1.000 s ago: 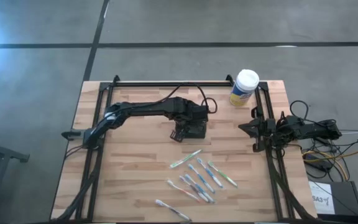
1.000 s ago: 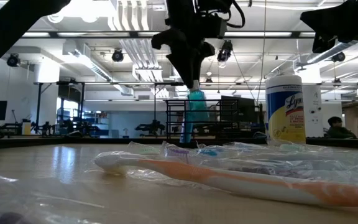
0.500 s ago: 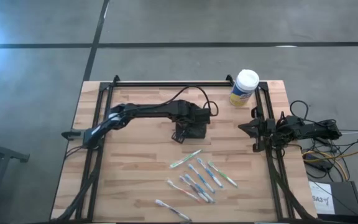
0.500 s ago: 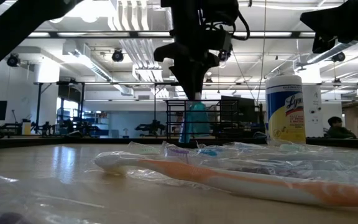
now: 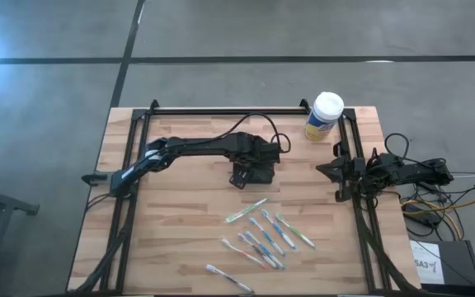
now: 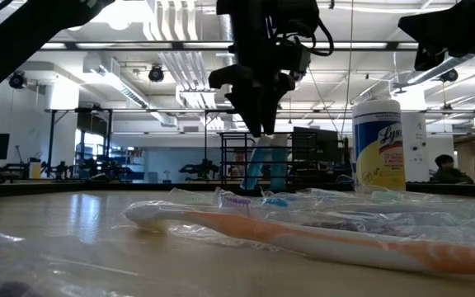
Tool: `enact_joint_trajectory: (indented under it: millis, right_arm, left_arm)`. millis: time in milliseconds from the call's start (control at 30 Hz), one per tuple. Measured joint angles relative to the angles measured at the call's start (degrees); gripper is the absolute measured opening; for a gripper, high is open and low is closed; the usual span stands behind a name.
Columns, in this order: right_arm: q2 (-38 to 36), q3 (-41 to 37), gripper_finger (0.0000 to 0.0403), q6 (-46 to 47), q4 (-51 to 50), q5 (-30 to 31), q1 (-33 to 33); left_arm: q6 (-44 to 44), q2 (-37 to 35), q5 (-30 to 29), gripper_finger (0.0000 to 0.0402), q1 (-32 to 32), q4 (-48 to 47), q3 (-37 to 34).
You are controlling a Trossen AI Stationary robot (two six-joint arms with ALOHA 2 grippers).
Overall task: Pick & Place toothbrushing station
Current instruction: Put the right green toothbrush into the black wire organizer
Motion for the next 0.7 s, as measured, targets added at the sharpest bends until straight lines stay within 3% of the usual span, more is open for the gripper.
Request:
enact_joint_trajectory:
  millis: [467, 567, 700]
  right_arm:
    - [0.0, 0.0, 0.0008, -0.8, 0.0, 0.0, 0.0]
    - [0.0, 0.0, 0.0008, -0.8, 0.0, 0.0, 0.0]
    - [0.0, 0.0, 0.0008, -0.3, 0.0, 0.0, 0.0]
  left_arm:
    - [-4.5, -1.6, 1.1, 0.0206, -0.2, -7.1, 7.2]
    - [-8.1, -5.5, 5.6, 0.0190, -0.1, -10.0, 8.0]
    - [-15.7, -15.8, 12.6, 0.0136, 0.8, -11.8, 4.5]
